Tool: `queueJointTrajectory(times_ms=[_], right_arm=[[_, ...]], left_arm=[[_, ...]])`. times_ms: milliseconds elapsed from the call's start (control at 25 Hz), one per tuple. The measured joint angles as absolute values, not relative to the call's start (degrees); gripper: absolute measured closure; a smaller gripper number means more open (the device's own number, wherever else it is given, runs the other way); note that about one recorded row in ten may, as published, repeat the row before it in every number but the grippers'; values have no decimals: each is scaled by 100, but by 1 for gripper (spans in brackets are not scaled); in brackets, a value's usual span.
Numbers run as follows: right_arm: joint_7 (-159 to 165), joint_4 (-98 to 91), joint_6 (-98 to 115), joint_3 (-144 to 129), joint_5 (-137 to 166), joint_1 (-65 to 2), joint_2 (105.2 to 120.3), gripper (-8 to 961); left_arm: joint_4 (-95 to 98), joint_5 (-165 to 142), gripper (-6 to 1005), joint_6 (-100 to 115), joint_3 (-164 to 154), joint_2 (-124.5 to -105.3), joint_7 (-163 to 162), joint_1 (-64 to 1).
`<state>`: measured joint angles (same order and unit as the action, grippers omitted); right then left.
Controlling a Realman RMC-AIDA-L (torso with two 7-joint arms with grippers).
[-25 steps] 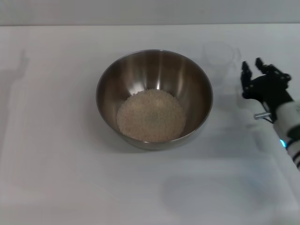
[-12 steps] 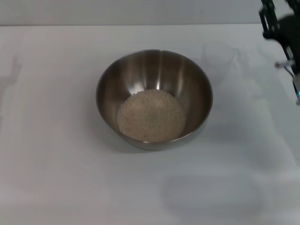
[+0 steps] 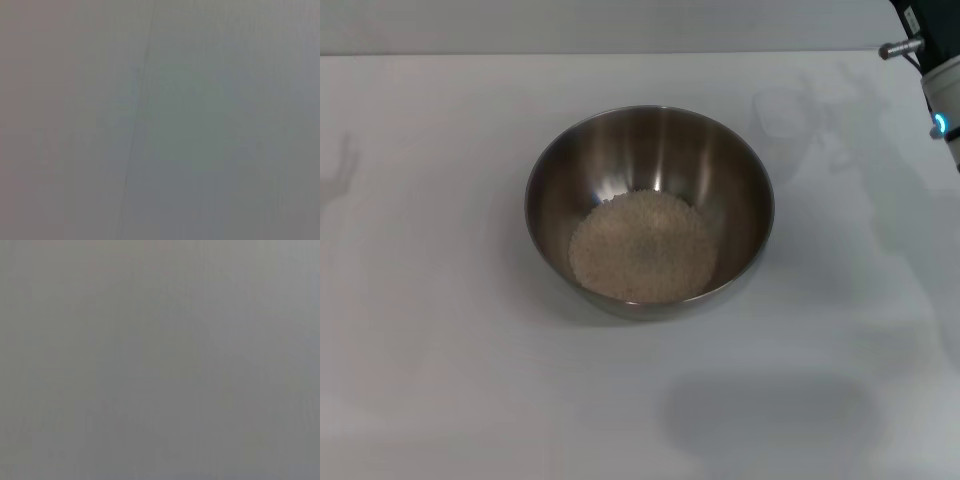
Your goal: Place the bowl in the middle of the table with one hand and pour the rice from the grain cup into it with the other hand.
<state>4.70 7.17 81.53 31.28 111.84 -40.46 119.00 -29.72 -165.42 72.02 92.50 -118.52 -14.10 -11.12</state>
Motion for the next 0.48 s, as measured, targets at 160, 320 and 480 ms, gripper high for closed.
queueJointTrajectory(times_ms=[160,320,480], right_arm=[[441,619,8123,3174,11181,-4133,11898,394],[439,528,8126,3175,11179,-4129,11895,394],[439,472,8173,3175,11177,-4090,11888,393]], left_arm=[[-2953,-16537,159,7214,9301,-11836,-1411,-1097],[-2894,-16537,159,7200,9307,-11811,-1450,-1109],[-2906,-16532,159,7153,9380,-11803,-1454,-1138]])
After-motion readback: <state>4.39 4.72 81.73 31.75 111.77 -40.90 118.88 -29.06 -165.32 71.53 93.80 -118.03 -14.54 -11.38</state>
